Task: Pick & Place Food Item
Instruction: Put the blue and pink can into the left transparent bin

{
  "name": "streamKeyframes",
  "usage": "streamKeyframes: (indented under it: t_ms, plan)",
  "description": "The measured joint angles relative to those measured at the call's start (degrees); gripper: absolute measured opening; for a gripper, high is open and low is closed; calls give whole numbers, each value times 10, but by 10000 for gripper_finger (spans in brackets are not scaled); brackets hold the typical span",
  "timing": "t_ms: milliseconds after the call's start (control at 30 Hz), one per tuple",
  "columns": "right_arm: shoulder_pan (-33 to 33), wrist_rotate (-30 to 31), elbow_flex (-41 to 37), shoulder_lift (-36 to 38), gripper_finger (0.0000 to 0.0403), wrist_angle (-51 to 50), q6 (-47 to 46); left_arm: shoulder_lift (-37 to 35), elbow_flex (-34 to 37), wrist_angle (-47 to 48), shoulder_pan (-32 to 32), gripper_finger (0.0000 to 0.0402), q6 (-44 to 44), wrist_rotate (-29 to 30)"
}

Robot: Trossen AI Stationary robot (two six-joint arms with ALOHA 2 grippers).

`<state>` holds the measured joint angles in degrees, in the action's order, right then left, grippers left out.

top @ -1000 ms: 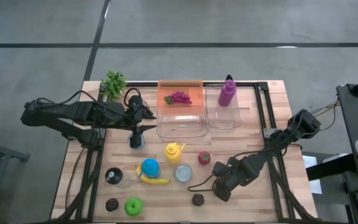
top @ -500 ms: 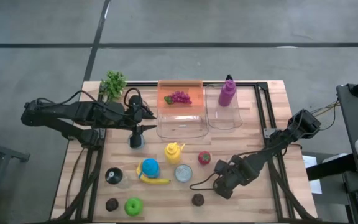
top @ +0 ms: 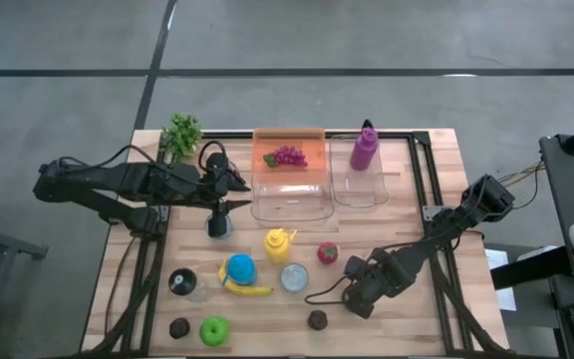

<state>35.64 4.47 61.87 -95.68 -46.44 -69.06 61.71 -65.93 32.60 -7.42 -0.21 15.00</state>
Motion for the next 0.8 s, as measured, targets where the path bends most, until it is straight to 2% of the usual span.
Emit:
streamKeyframes:
  t_ms: [800]
  plan:
    - [0,0,-15,1,9,3,-13,0,0,0,0,129,2,0]
